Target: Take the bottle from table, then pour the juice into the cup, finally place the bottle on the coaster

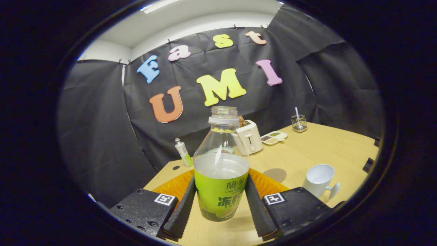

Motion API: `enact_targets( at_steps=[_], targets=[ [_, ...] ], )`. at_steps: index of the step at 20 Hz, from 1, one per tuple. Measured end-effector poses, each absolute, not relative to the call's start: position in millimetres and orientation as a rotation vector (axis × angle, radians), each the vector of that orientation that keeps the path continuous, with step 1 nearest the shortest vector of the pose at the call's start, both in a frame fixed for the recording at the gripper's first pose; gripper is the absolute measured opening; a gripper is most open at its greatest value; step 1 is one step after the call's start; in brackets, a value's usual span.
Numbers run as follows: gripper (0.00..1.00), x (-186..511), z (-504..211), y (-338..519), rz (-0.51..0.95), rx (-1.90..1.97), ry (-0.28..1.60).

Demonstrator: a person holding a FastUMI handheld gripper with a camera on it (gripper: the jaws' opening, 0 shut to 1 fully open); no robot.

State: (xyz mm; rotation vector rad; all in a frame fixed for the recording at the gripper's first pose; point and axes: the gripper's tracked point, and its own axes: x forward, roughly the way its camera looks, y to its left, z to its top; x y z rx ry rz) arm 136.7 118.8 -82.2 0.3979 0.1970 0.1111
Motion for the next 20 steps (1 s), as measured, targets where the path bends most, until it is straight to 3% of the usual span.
enact_targets(
  at_steps=[20],
  targets=[
    [0.79, 146, -62, 91, 0.276, 1.27, 0.22]
  ],
)
